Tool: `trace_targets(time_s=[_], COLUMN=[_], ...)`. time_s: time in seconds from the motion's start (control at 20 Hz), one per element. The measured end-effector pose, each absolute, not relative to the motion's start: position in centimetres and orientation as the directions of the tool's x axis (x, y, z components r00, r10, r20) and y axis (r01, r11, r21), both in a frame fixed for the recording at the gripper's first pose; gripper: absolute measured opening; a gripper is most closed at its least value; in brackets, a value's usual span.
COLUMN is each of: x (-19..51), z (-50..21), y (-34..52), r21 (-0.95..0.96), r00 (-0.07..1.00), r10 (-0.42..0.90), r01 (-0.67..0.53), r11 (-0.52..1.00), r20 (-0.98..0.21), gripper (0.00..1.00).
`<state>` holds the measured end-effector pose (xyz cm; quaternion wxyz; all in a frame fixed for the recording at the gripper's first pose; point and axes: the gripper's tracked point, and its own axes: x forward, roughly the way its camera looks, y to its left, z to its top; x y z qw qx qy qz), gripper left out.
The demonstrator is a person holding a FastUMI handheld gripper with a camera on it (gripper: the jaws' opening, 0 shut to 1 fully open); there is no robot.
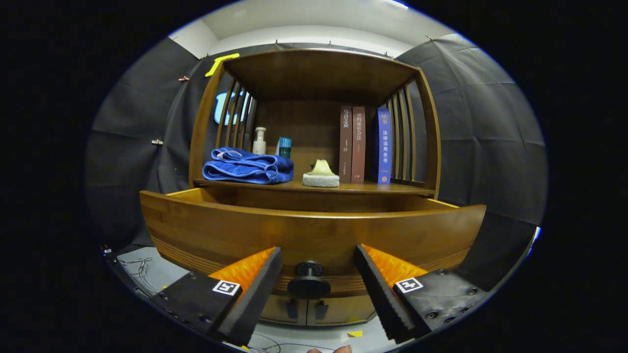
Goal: Pull open the drawer, take out the items inside it, and place them on the countertop above the cabinet.
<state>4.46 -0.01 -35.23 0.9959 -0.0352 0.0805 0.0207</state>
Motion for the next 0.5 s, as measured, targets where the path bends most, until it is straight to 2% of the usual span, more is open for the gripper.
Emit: trace_targets(time_s=[0.5], x=[10.0], z=[-36.4], y=[0.6], r21=[-0.121], r00=[0.983], r10=[0.027], r01=[-0.050], r11=[0.991], r20=[-0.184], gripper=[0.99])
